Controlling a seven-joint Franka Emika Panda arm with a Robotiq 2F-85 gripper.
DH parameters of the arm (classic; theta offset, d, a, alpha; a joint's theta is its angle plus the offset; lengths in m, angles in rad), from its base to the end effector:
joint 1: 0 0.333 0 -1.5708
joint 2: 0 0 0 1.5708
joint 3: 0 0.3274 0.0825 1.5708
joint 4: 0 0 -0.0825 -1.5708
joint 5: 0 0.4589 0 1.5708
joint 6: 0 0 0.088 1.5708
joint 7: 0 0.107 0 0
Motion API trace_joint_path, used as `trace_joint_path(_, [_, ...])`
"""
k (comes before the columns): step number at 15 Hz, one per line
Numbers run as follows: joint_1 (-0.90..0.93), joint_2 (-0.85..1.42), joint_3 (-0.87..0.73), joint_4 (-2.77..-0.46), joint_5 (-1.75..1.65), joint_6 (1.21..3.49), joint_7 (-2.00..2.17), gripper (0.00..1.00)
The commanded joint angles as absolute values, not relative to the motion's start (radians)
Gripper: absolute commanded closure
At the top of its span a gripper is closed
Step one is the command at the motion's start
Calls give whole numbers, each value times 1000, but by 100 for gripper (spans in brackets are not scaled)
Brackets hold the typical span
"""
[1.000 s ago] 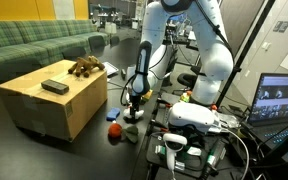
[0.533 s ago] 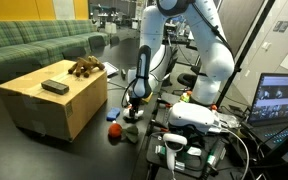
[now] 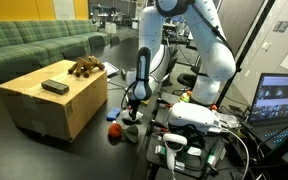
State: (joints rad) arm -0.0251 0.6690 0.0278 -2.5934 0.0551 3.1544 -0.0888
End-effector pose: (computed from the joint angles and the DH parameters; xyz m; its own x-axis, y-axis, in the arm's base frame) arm 0.3703 0.0003 -0.0426 0.9937 0.0323 -0.1070 0.0303 -0.9993 -0.0202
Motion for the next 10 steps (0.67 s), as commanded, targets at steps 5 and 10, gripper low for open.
trace_joint_path(5, [0,527,42,-2635,24,3066,-61,100])
trace_joint_path(10, [66,380,15,-2652,21,2937,-21,100])
